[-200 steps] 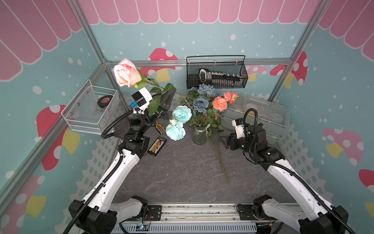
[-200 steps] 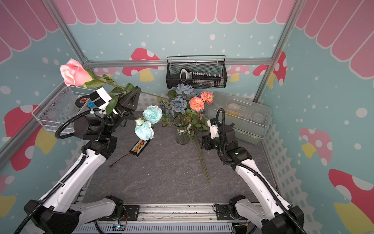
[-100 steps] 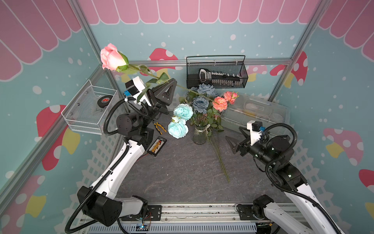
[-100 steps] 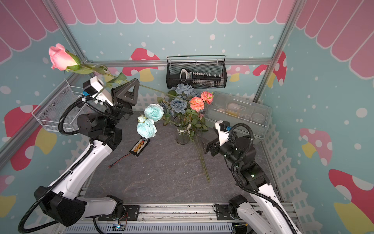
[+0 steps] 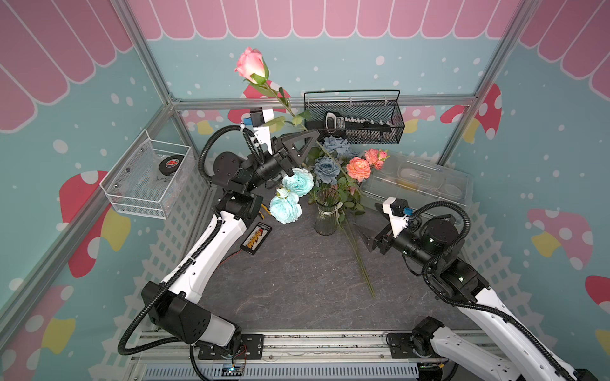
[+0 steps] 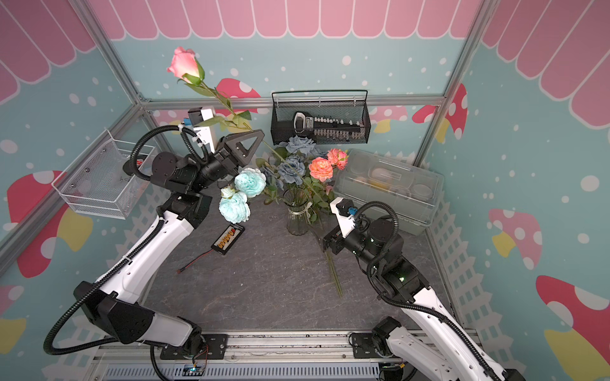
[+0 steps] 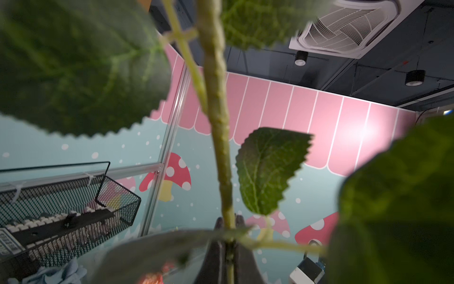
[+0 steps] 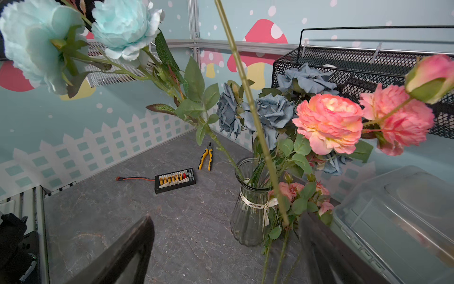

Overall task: Pick out pink flowers from the vase
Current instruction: Pick up the flower from the vase, then place the flower at the center of the board.

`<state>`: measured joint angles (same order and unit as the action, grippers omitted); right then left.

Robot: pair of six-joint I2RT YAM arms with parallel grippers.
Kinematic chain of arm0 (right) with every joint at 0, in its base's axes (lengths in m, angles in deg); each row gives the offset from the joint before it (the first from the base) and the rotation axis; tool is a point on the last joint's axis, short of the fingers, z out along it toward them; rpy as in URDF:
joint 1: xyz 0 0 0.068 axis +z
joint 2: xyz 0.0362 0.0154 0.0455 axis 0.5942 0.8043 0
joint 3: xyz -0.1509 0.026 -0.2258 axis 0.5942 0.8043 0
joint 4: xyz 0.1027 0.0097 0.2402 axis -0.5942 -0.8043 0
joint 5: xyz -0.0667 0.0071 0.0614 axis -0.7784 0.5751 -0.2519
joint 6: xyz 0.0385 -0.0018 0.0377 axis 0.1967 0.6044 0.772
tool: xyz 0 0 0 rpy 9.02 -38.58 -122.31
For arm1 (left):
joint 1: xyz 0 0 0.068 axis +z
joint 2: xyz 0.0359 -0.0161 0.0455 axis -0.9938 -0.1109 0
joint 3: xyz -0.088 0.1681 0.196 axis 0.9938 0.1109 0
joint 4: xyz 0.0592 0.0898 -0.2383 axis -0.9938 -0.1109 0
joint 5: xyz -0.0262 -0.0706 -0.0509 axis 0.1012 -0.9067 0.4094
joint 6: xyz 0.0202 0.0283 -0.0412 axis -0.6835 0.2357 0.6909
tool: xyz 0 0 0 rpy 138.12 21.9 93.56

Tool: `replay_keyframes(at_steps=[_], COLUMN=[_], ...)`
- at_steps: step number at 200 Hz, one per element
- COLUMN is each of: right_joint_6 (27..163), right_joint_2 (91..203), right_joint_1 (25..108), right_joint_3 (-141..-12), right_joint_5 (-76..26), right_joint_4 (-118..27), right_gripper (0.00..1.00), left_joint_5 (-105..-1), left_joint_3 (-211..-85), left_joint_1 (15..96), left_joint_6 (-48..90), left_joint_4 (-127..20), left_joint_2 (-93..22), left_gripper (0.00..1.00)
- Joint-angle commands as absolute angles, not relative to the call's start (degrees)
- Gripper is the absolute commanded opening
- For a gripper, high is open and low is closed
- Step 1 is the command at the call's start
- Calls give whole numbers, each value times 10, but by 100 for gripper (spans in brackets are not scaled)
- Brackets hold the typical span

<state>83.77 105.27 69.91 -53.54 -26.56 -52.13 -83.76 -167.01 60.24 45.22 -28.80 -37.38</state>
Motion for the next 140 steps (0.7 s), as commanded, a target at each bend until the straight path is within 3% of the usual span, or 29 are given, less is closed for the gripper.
replay_keyframes(at_steps=[1,45,86,120,140], right_joint_6=[814,799,804,812,816], right_joint_2=[1064,1111,1156,1168,1176], right_joint_1=[706,716,716,717,716], right_joint_3=[-554,-585,-620,-633,-641], right_joint_5=[-275,-299,-304,-301,-291], right_joint_4=[-505,-491,-505,-516,-520], right_gripper=[91,81,40,23,8], left_joint_5=[-883,-895,-883,-884,-885], left_joint_3=[-1707,-1712,-1715,-1717,-1721], left_joint_1=[580,565,565,566,566], left_joint_6=[446,424,396,396,392], left_joint_4=[-409,-466,-489,-489,-494], left_joint_2=[-384,-405,-402,-405,-409], left_gripper=[0,0,0,0,0])
